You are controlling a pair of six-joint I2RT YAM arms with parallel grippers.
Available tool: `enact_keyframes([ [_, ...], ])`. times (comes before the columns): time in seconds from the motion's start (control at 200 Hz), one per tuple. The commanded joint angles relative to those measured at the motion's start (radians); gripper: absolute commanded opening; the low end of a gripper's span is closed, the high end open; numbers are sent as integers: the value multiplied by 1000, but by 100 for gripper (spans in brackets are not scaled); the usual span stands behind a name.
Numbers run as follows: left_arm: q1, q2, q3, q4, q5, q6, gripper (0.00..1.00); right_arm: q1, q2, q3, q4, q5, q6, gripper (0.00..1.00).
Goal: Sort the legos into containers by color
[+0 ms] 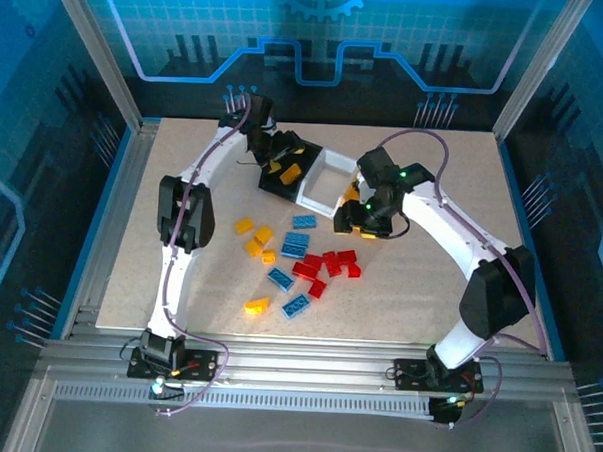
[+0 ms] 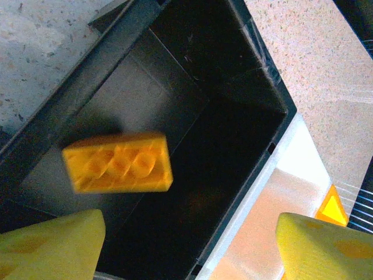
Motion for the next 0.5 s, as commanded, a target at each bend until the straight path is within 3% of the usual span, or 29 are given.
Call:
enact_keyframes([
  [0.0,-7,-21,21,-34,19,3,80,10,-21,-24,6,5,20,67],
  [0.285,-11,-196,-147,-27,6,70,84,13,-28,-105,-60,80,-14,67],
  [0.495,-19,-425,-414,-9,-14,139,87,29,-20,-201,-5,99,-10,63],
])
